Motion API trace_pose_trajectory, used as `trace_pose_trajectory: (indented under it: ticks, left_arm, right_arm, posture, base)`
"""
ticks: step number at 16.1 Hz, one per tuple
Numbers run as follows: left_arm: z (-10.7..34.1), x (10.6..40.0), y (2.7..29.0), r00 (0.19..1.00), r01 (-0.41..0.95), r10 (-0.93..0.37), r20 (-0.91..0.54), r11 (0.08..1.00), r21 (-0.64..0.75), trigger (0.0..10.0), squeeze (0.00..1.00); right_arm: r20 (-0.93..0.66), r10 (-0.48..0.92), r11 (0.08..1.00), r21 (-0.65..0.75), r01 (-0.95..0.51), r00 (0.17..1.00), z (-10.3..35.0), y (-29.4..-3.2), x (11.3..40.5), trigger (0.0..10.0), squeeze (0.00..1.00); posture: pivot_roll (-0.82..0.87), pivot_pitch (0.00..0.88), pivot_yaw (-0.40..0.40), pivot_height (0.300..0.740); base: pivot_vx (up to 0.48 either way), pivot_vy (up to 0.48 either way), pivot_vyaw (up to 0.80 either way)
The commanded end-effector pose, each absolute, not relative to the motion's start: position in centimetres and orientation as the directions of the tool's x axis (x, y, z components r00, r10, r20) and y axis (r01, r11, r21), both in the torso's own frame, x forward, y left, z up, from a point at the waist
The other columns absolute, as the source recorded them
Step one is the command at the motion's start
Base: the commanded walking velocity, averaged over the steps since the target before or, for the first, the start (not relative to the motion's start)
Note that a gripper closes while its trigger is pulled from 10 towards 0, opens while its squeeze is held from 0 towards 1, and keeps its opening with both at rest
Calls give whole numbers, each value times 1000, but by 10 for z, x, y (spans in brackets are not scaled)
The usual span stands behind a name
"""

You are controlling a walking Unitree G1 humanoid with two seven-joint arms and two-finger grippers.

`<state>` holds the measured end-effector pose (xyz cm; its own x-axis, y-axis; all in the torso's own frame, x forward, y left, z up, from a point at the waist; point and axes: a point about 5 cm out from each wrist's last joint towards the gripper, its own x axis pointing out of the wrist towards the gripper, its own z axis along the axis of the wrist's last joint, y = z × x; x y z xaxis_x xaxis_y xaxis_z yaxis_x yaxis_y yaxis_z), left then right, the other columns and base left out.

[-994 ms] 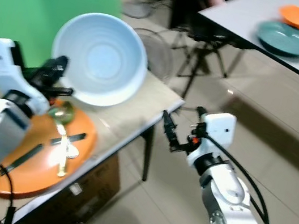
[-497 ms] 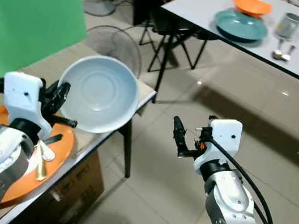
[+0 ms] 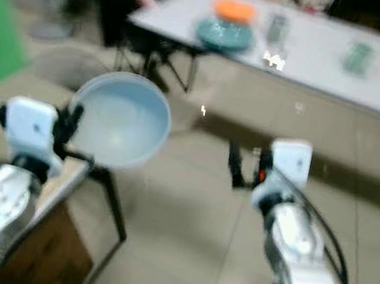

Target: Setting the table

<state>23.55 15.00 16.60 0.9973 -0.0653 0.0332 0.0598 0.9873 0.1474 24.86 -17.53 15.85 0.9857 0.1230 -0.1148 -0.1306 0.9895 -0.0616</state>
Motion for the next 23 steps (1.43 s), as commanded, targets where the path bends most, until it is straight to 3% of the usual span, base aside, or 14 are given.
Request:
trace_pose_trajectory:
  ticks: [1, 7, 15, 20, 23]
  left_arm:
    - [176, 236, 149, 993, 70, -85, 88, 985, 160, 10000, 0]
    - [174, 240, 144, 988, 105, -120, 93, 983, 149, 10000, 0]
    - [167, 243, 150, 996, 54, -60, 67, 995, 89, 10000, 0]
    - [162, 238, 160, 998, 16, -23, 51, 991, 133, 10000, 0]
    - [160, 236, 160, 999, 25, -32, 43, 988, 149, 10000, 0]
  right_arm:
    - [-134, 108, 992, -56, -116, 985, 155, -176, 247, 10000, 0]
    - [-137, 82, 994, -57, -90, 987, 154, -179, 246, 10000, 0]
    - [-116, 74, 996, -49, -80, 990, 156, -181, 254, 10000, 0]
    - [-58, 77, 986, -147, -85, 995, 165, -175, 262, 10000, 0]
    - [-75, 115, 987, -104, -123, 990, 161, -172, 260, 10000, 0]
  posture:
    - [-118, 0, 65, 740]
    - [-126, 0, 80, 740]
    - [-118, 0, 79, 740]
    - [-125, 0, 80, 740]
    - [-123, 0, 80, 740]
  base:
    - [337, 0, -769]
    - [337, 0, -769]
    - [337, 0, -769]
    - [352, 0, -88]
    - [386, 0, 0]
